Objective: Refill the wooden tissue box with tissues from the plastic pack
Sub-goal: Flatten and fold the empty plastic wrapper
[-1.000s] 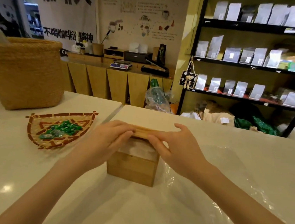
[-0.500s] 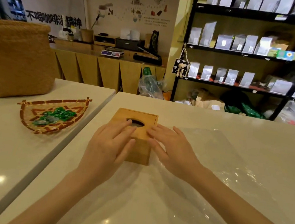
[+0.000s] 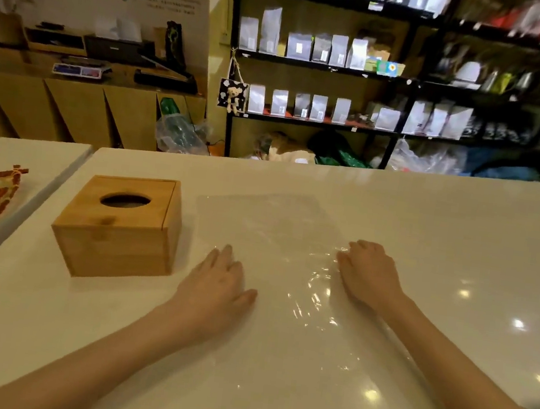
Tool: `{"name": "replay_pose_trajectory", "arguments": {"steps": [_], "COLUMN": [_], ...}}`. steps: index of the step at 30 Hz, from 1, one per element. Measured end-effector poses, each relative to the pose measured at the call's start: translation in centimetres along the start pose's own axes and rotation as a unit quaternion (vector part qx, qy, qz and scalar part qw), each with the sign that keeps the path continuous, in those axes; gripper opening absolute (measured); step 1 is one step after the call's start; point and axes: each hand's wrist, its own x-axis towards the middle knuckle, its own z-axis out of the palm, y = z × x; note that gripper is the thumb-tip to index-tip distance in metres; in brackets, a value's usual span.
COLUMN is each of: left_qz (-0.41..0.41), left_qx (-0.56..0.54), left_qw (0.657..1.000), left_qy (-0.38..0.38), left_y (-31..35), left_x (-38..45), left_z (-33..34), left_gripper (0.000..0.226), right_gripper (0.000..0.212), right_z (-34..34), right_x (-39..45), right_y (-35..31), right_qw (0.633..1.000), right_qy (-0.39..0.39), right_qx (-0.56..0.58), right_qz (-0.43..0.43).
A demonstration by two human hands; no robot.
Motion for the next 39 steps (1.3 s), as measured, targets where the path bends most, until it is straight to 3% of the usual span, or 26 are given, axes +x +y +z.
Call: {"name": "replay_pose_trajectory", "arguments": {"steps": [2, 6, 10, 14, 18, 23, 25, 28, 30, 33, 36, 39], "left_qz": [-0.029, -0.086, -0.066, -0.092, -0.145, -0.116, -0.113, -0.079, -0.052, -0.022, 0.02, 0.051], "left_qx": [0.009, -0.023, -0.152, -0.368, -0.554, -0.603, -0.588, -0.509, -0.426, -0.318, -0.241, -0.157], "left_qw": [1.0, 0.996, 0.984, 0.913, 0.806, 0.77, 0.775, 0.832, 0.881, 0.917, 0.918, 0.922], "left_qy": [0.001, 0.016, 0.067, 0.151, 0.149, 0.172, 0.202, 0.207, 0.196, 0.24, 0.315, 0.35], "left_y": [0.1, -0.3, -0.6, -0.7, -1.1, -1.0, -0.6, -0.2, 0.0, 0.0, -0.1, 0.2], "left_x": [1.0, 2.7, 3.7, 4.5, 5.4, 6.0, 6.4, 7.1, 7.5, 7.9, 8.0, 8.1], "left_z": [-0.1, -0.3, -0.2, -1.2, -2.7, -4.7, -5.8, -7.5, -8.4, -9.7, -11.1, -12.3], "left_gripper": [0.055, 0.061, 0.076, 0.066, 0.059, 0.039, 0.041, 0.056, 0.062, 0.047, 0.024, 0.017], "right_gripper": [0.046, 0.041, 0.038, 0.029, 0.042, 0.027, 0.022, 0.021, 0.026, 0.03, 0.013, 0.015], "right_z": [0.6, 1.3, 0.9, 0.9, 0.1, -3.1, -4.6, -6.5, -7.4, -8.0, -8.5, -9.3], "right_x": [0.2, 0.7, 1.0, 1.6, 2.2, 3.2, 3.5, 3.7, 3.9, 4.3, 4.4, 4.1], "right_y": [0.8, 0.6, 0.3, 0.4, 0.8, 2.3, 3.0, 3.8, 4.2, 4.4, 4.1, 3.4], "right_qw": [0.998, 0.995, 0.973, 0.953, 0.874, 0.823, 0.809, 0.814, 0.84, 0.882, 0.923, 0.971], "right_qy": [-0.018, 0.019, 0.061, 0.107, 0.118, 0.066, 0.04, 0.036, 0.036, 0.067, 0.14, 0.212], "right_qx": [0.004, 0.07, 0.193, 0.252, 0.458, 0.556, 0.58, 0.578, 0.541, 0.466, 0.359, 0.112], "right_qz": [0.061, 0.067, 0.108, 0.126, 0.112, 0.095, 0.084, 0.048, 0.021, -0.006, 0.012, 0.016]}}
